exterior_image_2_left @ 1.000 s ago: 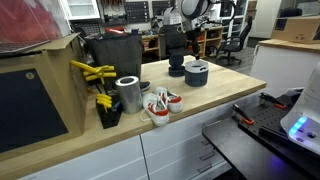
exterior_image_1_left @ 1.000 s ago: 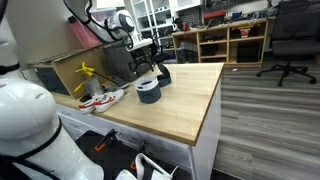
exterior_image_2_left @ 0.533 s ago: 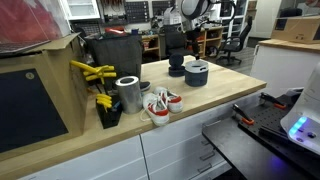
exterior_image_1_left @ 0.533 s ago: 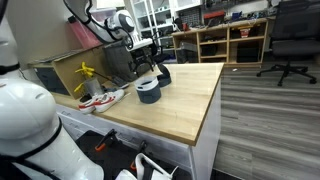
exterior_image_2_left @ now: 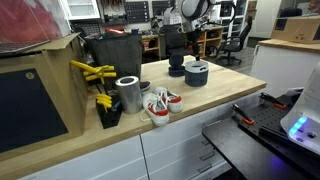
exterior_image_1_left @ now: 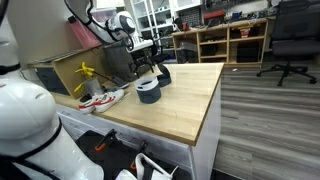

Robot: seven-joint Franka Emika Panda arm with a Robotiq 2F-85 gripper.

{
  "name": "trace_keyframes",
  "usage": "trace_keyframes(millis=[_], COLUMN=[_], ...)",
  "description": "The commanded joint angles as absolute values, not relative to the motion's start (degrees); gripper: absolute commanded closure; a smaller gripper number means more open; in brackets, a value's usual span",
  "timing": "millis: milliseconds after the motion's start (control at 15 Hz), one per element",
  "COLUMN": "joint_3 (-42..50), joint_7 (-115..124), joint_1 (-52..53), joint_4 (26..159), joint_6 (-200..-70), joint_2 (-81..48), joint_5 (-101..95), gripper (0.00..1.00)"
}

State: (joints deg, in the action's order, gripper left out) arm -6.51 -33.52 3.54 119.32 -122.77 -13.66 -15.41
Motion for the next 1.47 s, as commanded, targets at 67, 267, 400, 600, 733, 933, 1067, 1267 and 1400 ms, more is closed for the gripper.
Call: trace_keyframes(millis=[67, 267, 400, 600, 733, 933, 1067, 1267, 1400], joint_3=[-5.64, -5.35, -5.66, -6.41, -6.32, -5.57, -5.06, -4.24, -3.48], joint_7=[-33.88, -34.55, -35.69, -38.79, -40.52, -41.95, -42.67, -43.07, -43.10], joint_1=[2.13, 0.72, -0.29, -1.43, -1.63, -1.78, -1.97, -2.55, -2.78], joint_4=[119.99, 120.59, 120.97, 122.06, 122.36, 122.63, 122.96, 123.28, 123.78], joint_6=[-123.70, -125.90, -126.54, -125.98, -125.46, -124.53, -123.91, -123.04, -122.81], joint_2=[-15.08, -16.85, -16.83, -15.40, -14.62, -13.59, -12.61, -10.84, -9.31], joint_5=[-14.56, -13.77, -11.92, -7.85, -6.15, -5.86, -6.46, -6.73, -7.19], gripper=[0.00, 0.26, 0.42, 0.65, 0.80, 0.99, 0.66, 0.64, 0.49])
